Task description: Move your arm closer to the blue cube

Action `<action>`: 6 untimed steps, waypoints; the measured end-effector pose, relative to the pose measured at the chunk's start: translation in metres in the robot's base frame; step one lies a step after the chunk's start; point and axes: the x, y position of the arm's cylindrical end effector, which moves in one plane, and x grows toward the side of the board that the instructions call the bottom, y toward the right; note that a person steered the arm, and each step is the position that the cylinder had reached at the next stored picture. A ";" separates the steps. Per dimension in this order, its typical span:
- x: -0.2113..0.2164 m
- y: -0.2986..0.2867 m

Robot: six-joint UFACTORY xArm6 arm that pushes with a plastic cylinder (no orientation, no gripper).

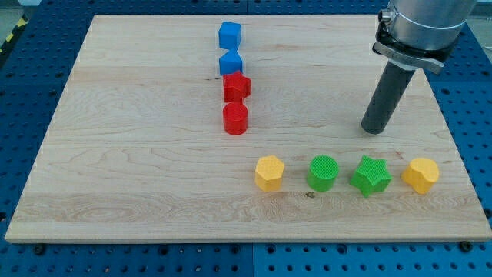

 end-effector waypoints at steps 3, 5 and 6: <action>-0.102 -0.015; -0.177 -0.061; -0.191 -0.118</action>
